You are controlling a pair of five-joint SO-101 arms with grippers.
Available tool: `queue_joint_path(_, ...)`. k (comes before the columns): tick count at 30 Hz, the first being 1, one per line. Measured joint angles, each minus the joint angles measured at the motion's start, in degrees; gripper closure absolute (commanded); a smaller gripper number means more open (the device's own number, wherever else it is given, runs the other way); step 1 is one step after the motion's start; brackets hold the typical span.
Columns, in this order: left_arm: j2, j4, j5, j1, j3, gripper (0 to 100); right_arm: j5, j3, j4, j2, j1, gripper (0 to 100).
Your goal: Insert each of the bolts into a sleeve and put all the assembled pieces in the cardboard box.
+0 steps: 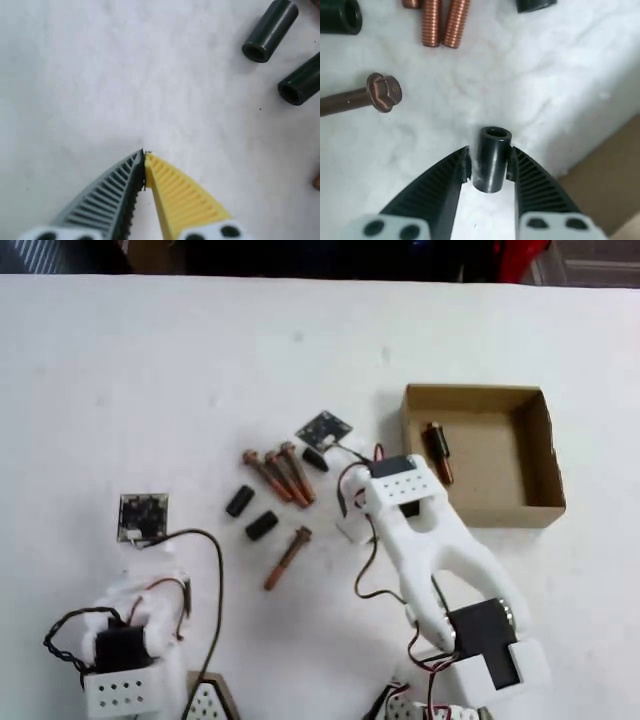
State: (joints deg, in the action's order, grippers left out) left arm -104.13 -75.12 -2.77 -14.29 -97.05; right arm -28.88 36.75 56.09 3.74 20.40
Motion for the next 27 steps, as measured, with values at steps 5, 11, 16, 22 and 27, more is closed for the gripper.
queue_joint_path(5,0.0,0.0,0.0,0.0,0.0,98,0.0,0.0,-0.2,-0.8,-0.2,91.0)
queue_joint_path(11,0.0,0.0,0.0,0.0,0.0,98,0.0,-0.3,-2.6,-6.5,-0.3,91.2)
queue_joint_path(16,0.0,0.0,0.0,0.0,0.0,98,0.0,-0.6,-2.7,-7.6,-0.3,91.5)
queue_joint_path(22,0.0,0.0,0.0,0.0,0.0,98,0.0,-0.9,-2.7,-7.8,-0.4,97.8)
queue_joint_path(27,0.0,0.0,0.0,0.0,0.0,98,0.0,-1.8,-2.7,-8.1,-0.4,98.2)
